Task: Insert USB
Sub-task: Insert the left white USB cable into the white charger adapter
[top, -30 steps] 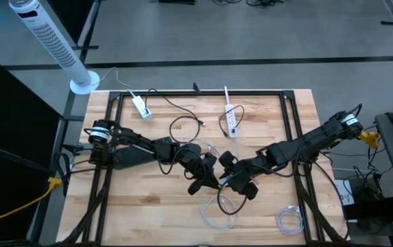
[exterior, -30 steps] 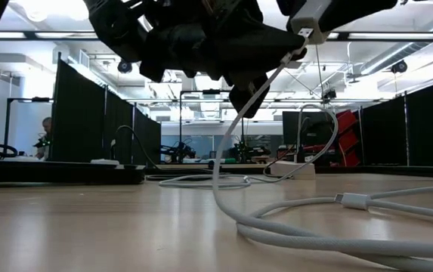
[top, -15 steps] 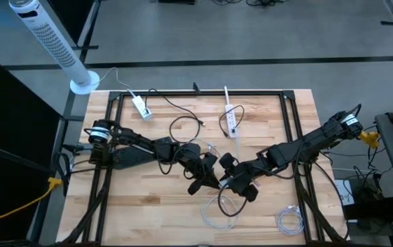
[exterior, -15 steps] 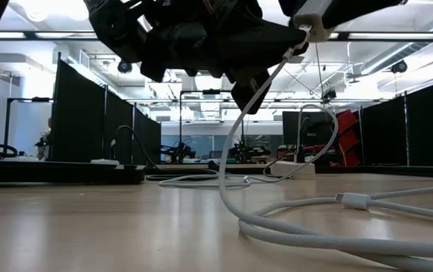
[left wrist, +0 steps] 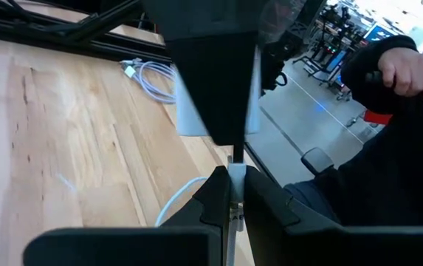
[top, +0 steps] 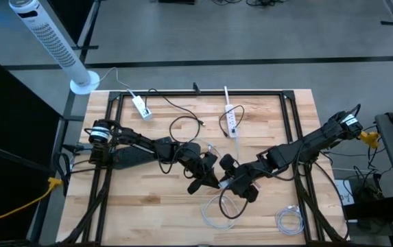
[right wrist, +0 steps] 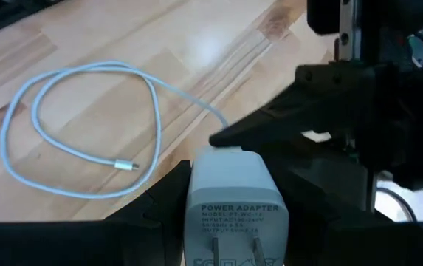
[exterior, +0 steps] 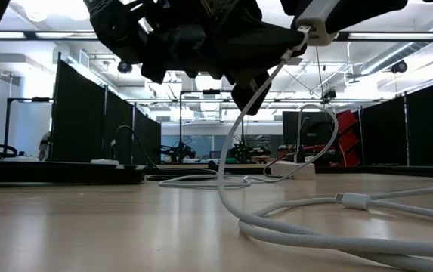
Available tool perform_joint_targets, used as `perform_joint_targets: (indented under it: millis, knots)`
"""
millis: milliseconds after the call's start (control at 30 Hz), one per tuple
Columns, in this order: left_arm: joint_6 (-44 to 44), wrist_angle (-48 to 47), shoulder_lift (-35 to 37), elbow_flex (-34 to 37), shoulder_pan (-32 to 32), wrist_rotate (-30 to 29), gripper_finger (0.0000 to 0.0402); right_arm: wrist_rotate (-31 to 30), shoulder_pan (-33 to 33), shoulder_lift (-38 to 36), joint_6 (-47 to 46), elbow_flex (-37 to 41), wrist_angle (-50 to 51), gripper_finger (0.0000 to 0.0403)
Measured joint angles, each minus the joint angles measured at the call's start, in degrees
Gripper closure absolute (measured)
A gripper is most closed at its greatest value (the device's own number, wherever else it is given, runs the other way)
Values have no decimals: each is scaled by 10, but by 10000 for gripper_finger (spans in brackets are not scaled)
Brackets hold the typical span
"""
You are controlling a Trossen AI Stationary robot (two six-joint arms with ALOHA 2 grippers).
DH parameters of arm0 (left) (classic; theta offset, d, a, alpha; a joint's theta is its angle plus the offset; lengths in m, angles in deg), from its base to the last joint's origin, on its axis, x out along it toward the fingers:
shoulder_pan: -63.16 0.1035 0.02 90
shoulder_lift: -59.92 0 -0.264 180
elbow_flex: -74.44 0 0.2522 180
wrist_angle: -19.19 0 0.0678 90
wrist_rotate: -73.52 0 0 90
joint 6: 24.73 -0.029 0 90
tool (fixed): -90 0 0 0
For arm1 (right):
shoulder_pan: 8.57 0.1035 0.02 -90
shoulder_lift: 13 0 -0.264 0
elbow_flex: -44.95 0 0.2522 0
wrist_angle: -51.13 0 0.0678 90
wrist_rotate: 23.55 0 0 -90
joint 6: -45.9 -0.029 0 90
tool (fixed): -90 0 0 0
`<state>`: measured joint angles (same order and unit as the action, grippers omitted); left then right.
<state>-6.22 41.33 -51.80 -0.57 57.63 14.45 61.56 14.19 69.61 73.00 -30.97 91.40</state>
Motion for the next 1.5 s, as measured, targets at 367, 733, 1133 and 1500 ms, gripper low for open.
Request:
perform_joint_targets:
  millis: [367, 733, 1133, 1500]
  knots:
    - [2, 5, 0, 0, 0, 0, 384, -3, 0, 0, 10, 0, -1, 262]
    - [10, 18, -10, 0, 0, -3, 384, 30, 0, 0, 5, 1, -6, 262]
    - [15, 23, -10, 0, 0, -2, 384, 19, -1, 0, 17, 1, -12, 262]
    - [23, 16, -12, 0, 0, 2, 384, 40, -1, 19, 15, 1, -21, 262]
